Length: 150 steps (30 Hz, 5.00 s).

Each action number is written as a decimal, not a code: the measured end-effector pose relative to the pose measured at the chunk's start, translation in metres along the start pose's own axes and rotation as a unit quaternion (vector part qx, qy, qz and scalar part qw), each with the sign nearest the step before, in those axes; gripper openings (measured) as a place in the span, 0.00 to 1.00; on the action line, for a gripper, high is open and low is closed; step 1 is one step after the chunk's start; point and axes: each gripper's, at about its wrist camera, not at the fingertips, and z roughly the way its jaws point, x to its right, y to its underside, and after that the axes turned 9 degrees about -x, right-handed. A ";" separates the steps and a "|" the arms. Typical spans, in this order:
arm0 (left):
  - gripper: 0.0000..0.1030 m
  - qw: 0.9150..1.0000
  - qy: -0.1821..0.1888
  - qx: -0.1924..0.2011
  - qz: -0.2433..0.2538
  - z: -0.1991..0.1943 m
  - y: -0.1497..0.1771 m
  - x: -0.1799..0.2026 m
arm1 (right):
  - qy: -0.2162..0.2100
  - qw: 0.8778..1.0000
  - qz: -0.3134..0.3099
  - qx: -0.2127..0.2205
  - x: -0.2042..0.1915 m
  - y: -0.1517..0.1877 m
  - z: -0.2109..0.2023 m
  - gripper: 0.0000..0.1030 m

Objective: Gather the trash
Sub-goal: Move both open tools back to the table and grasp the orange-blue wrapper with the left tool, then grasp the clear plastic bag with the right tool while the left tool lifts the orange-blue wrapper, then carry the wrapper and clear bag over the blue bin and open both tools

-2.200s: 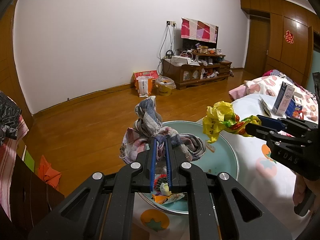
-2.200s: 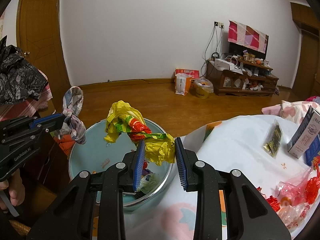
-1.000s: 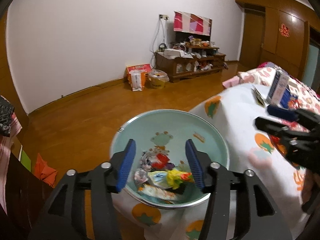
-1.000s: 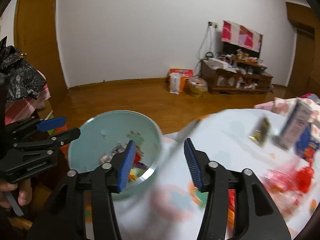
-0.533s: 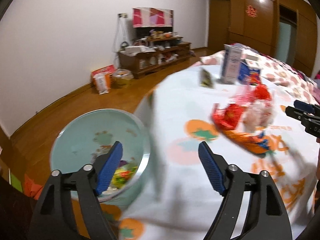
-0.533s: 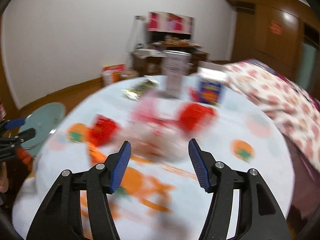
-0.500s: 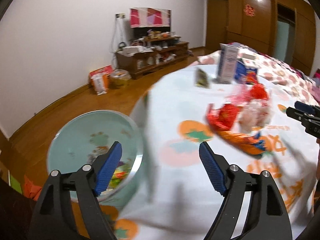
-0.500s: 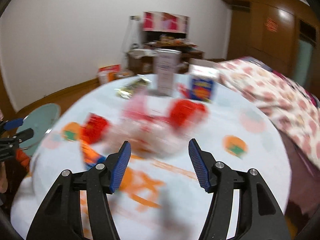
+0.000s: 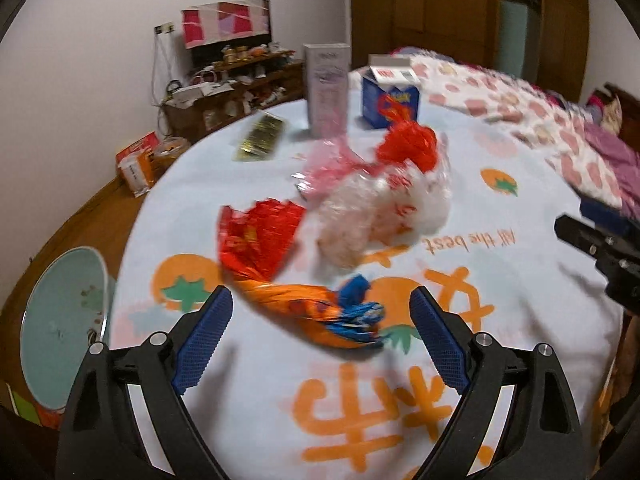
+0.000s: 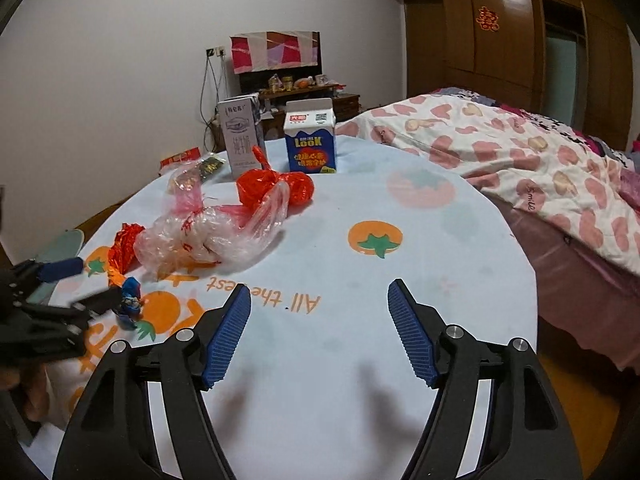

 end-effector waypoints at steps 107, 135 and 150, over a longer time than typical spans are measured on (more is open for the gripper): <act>0.18 0.972 -0.135 0.083 -0.172 -0.093 0.070 -0.253 | -0.176 0.963 -0.202 0.012 -0.283 -0.084 0.059 0.18; 0.18 0.963 -0.157 0.078 -0.204 -0.099 0.076 -0.277 | -0.203 0.951 -0.235 0.008 -0.331 -0.081 0.065 0.18; 0.18 0.961 -0.161 0.074 -0.212 -0.098 0.080 -0.277 | -0.209 0.947 -0.243 0.006 -0.340 -0.081 0.065 0.18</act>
